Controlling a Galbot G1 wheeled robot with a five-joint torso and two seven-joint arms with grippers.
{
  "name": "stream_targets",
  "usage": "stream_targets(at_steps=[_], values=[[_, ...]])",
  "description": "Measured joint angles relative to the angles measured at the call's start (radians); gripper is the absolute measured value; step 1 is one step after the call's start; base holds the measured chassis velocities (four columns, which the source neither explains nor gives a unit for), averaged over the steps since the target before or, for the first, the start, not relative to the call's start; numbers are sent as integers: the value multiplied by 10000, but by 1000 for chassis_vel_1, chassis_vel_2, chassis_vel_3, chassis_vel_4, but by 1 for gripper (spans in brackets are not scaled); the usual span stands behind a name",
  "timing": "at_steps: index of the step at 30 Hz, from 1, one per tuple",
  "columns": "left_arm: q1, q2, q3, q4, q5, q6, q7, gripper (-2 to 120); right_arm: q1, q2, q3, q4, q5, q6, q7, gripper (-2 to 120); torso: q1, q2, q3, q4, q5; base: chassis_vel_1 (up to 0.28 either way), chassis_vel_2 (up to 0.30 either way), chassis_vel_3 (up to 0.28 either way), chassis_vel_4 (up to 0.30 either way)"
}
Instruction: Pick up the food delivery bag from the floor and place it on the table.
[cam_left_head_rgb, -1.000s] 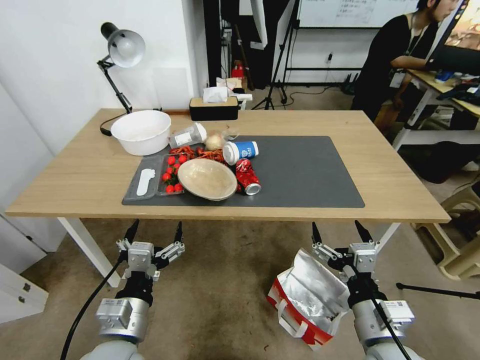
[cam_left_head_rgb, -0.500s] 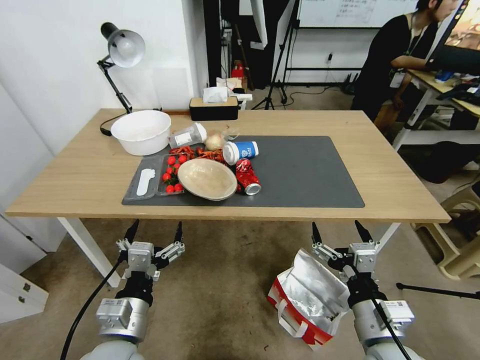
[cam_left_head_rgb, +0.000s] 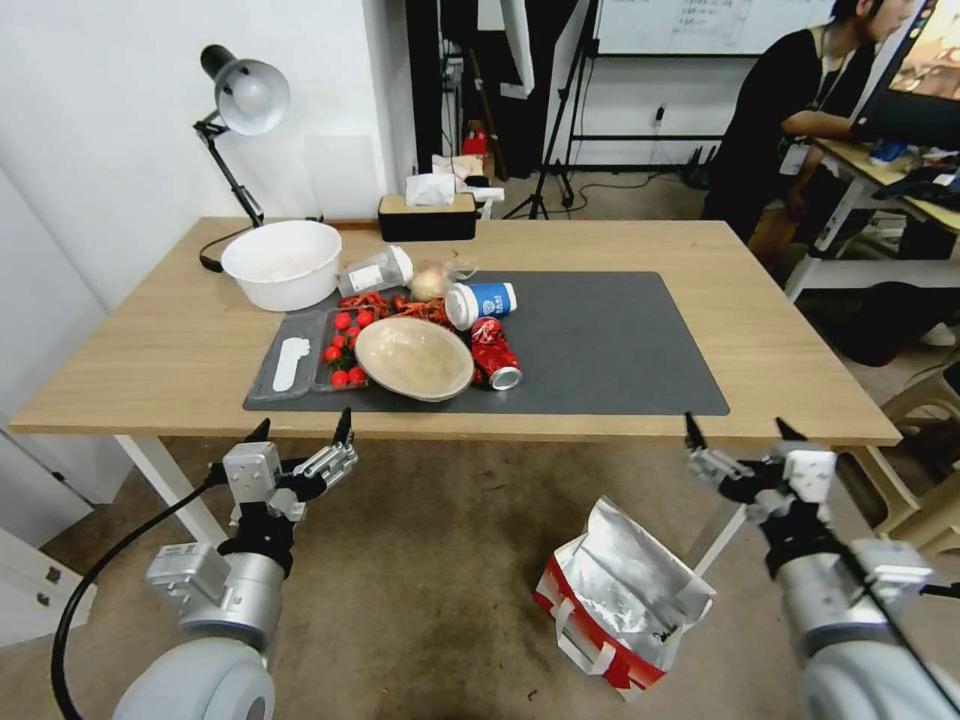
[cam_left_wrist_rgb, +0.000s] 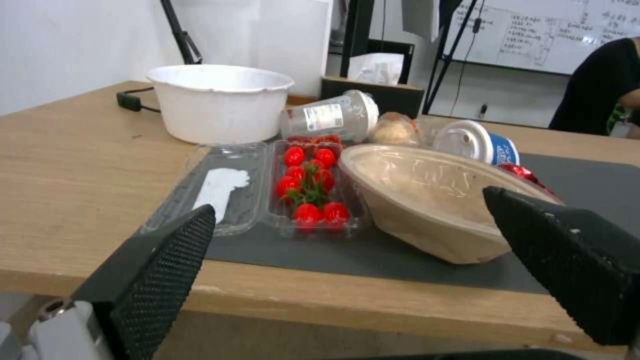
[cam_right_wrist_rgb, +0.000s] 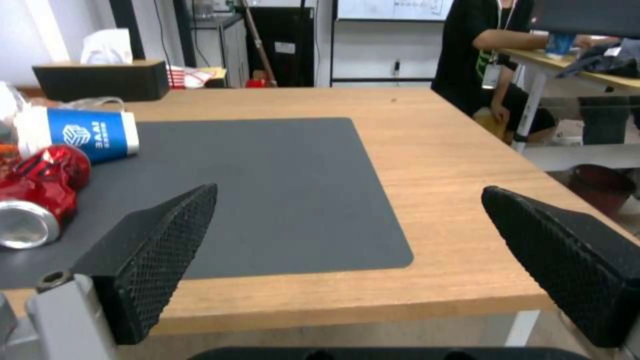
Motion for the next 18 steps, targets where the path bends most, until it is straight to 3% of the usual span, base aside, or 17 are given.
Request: stream_targets(at_steps=[4, 18], values=[[61, 22, -10, 72, 39, -145, 28, 100, 105, -66, 272, 110, 306, -354, -3, 100, -1, 0, 0, 0, 2, 0, 0, 0, 0], [294, 65, -126, 286, 350, -700, 134, 100, 46, -68, 290, 116, 332, -240, -23, 100, -1, 0, 0, -1, 3, 0, 0, 0, 0]])
